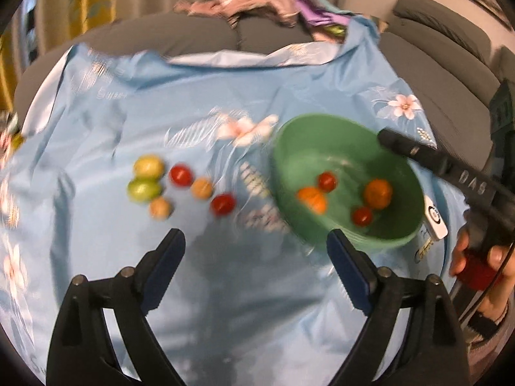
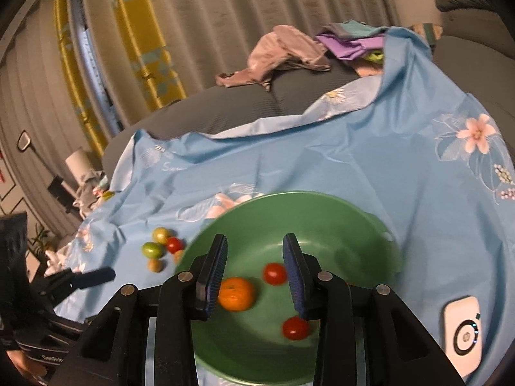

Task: Organize fruits
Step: 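Withdraw the right gripper from the bowl back over the remaining fruit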

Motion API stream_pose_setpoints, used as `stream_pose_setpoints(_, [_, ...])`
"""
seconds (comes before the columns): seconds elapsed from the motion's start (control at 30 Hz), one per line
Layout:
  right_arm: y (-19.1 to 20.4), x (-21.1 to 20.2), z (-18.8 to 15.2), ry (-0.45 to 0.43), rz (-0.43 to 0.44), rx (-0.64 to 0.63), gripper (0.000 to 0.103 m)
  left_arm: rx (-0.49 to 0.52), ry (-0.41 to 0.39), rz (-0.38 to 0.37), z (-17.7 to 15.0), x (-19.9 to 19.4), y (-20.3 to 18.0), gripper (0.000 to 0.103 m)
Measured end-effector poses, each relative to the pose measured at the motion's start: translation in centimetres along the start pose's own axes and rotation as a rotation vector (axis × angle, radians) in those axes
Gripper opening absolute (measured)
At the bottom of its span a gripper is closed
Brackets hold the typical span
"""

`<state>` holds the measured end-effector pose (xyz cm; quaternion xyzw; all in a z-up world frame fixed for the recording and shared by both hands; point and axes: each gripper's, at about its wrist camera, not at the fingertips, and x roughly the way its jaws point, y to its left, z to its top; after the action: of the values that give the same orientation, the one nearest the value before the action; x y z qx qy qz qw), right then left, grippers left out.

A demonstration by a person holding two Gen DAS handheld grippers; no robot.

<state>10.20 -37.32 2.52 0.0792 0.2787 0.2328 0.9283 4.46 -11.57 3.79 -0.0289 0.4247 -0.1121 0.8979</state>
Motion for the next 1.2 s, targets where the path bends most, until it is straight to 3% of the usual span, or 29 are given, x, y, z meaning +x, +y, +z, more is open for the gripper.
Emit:
stream_pose_setpoints(0.27, [3.8,0.6,-0.1,0.009,0.073,-0.070,0.036,-0.119,0.013,0.025,-2.4,-1.6,4.2,0.090])
stream_pose_setpoints(0.43, [6.8,1.5,-0.8,0.041,0.119,-0.126,0.036,-0.178,-0.049,0.033,-2.7,-3.1,5.8,0.099])
stream_pose_setpoints(0.7, [12.3,2.7,-1.9,0.082,0.184,-0.249,0.036,-0.340,-0.191,-0.016,-3.5,-6.0,10.0,0.102])
stream_pose_setpoints(0.9, [14.1,3.5,-2.5,0.107,0.196,-0.288,0.036,-0.282,-0.253,0.010,-4.0,-7.5,10.0,0.103])
stream_pose_setpoints(1.07, [14.4,4.0,-2.7,0.120,0.185,-0.293,0.036,-0.267,-0.182,-0.121,-3.9,-6.6,10.1,0.103])
stream_pose_setpoints(1.2, [14.2,4.4,-2.7,0.127,0.169,-0.288,0.036,-0.270,-0.172,-0.077,-3.9,-6.3,10.4,0.103])
